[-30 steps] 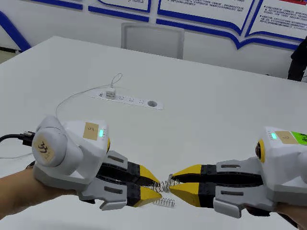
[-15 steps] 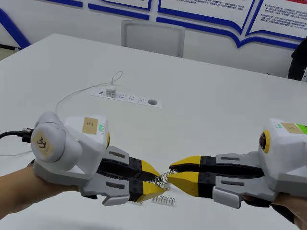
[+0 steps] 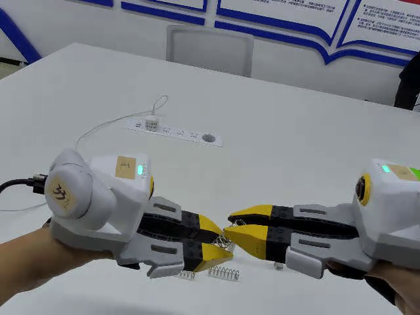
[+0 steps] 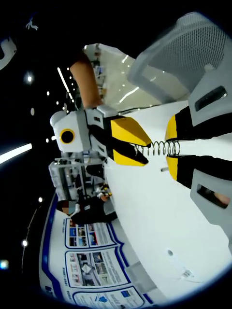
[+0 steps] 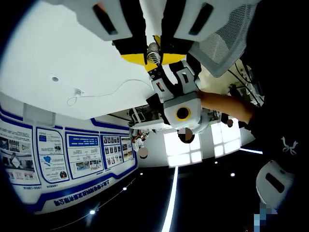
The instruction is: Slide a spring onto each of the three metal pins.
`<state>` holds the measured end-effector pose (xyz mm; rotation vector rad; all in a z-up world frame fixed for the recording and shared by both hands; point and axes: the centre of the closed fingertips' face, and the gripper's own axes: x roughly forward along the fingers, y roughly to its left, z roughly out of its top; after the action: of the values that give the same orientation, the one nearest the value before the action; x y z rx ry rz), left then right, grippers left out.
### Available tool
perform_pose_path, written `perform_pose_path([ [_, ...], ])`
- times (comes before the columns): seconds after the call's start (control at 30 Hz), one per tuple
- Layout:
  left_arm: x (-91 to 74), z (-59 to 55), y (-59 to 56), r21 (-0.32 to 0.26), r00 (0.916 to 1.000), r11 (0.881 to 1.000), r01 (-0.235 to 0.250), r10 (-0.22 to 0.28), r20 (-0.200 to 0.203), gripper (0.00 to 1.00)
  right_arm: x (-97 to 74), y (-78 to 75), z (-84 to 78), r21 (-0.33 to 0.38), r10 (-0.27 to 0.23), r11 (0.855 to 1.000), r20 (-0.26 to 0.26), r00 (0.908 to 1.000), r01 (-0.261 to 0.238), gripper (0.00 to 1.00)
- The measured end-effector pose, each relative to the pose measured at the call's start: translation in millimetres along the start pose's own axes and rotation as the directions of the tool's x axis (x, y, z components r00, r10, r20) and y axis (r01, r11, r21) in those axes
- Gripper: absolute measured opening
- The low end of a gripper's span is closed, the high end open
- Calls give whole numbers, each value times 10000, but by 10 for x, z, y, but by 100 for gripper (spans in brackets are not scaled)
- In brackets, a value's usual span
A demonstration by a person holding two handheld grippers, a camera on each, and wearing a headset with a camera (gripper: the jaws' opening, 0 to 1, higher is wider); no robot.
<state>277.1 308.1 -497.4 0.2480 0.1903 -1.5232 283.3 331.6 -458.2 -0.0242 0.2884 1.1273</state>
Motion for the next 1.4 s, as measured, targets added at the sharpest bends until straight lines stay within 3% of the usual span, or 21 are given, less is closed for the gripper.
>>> perform_pose_path([
  [0.23,14,-61,37,-117,9996,9996,-276,275,-103,11,56,-21,-31,223,-248,9994,-137,9996,251,10],
  [0.33,-16,-83,97,-48,9973,9973,-737,737,-50,11,61,-63,-58,255,-488,9985,-251,9985,494,10],
  [0.47,-65,-61,119,-264,9962,9960,-852,857,177,12,66,-91,-28,348,-664,9972,-144,9977,669,10],
  [0.6,-99,-110,174,-419,9938,9929,-1115,1114,-36,17,74,-95,1,223,-753,9969,-155,9970,756,10],
  [0.9,-196,-165,208,-649,9896,9875,-1435,1431,-116,28,-23,-224,31,23,-1167,9932,-263,9928,1168,10],
  [1.23,-356,-227,307,-1021,9797,9744,-2005,1988,-270,43,-232,-530,-5,-54,-2206,9753,-665,9731,2207,10],
  [1.4,-433,-235,364,-1434,9737,9633,-2271,2270,-172,53,-358,-715,-83,10,-2802,9595,-975,9550,2817,10],
])
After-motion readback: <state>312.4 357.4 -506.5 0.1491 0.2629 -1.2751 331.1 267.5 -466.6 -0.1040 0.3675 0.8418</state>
